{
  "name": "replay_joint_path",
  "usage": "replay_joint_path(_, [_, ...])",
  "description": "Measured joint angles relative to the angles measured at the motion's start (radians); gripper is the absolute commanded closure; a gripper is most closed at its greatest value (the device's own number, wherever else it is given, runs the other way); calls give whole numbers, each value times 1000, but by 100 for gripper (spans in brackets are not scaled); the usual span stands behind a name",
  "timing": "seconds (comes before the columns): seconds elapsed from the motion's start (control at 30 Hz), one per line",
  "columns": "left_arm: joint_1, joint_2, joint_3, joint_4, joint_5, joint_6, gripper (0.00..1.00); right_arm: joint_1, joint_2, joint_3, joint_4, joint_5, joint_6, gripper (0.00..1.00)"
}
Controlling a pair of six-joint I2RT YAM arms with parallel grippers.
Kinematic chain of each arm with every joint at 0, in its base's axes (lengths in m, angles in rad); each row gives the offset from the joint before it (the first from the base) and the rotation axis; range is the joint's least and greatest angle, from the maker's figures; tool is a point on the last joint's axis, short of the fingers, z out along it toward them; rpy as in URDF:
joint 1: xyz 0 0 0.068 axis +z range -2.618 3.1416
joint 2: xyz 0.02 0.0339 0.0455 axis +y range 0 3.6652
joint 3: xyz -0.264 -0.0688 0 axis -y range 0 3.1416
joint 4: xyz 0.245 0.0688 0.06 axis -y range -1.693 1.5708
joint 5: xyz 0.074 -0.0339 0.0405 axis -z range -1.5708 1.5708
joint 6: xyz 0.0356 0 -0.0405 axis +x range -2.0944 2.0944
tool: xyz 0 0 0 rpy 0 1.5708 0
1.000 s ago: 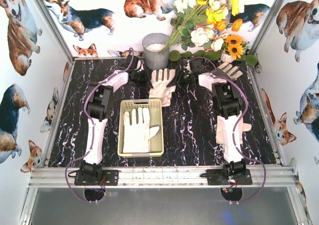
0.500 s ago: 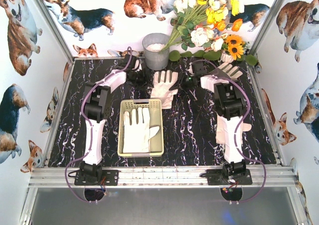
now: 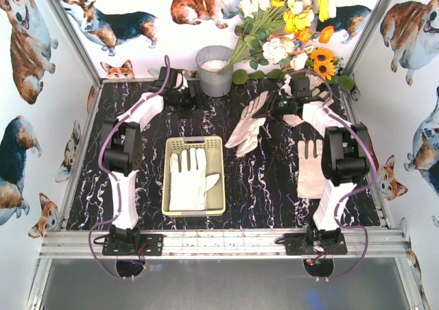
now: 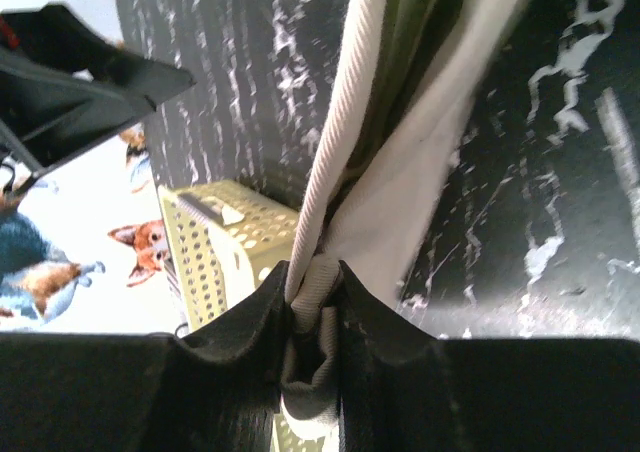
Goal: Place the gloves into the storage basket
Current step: Pick up the glove from the center of the board, then place the glove in the bin.
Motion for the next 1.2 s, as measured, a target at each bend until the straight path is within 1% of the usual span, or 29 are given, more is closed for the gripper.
replay_joint_path(0.1, [0,-35,-30,44,61,-32,18,4,-74,0,-61,-25,-40,100])
replay_joint_path(0.2, [0,-74,-79,123,137,-81,15,6,-146,0,-118,-62,-67,100])
replay_joint_path(0.3, [0,-111,-138,233,221,-154,13,8,-210,2,-151,-113,-78,100])
replay_joint_path(0.47, [0,-167,-233,467,358,-325,7,10,-270,23,-120,-213,-29,100])
replay_joint_path(0.57, [-1,-182,-257,642,434,-457,6,16,-278,42,-27,-263,48,100])
replay_joint_path(0.7, [-10,-186,-283,917,511,-673,6,28,-278,66,158,-308,186,100])
replay_joint_path(0.8, [-19,-186,-288,1060,550,-791,5,38,-274,95,311,-330,294,100])
replay_joint_path(0.93, [-40,-186,-288,1160,587,-875,4,55,-246,144,525,-355,440,100])
replay_joint_path(1.0, [-51,-186,-288,1191,598,-906,4,63,-228,169,589,-367,489,100])
replay_joint_path(1.1, [-64,-186,-288,1273,607,-980,5,73,-211,188,634,-380,525,100])
replay_joint_path(1.2, [-71,-186,-287,1385,610,-1069,9,79,-209,188,634,-386,524,100])
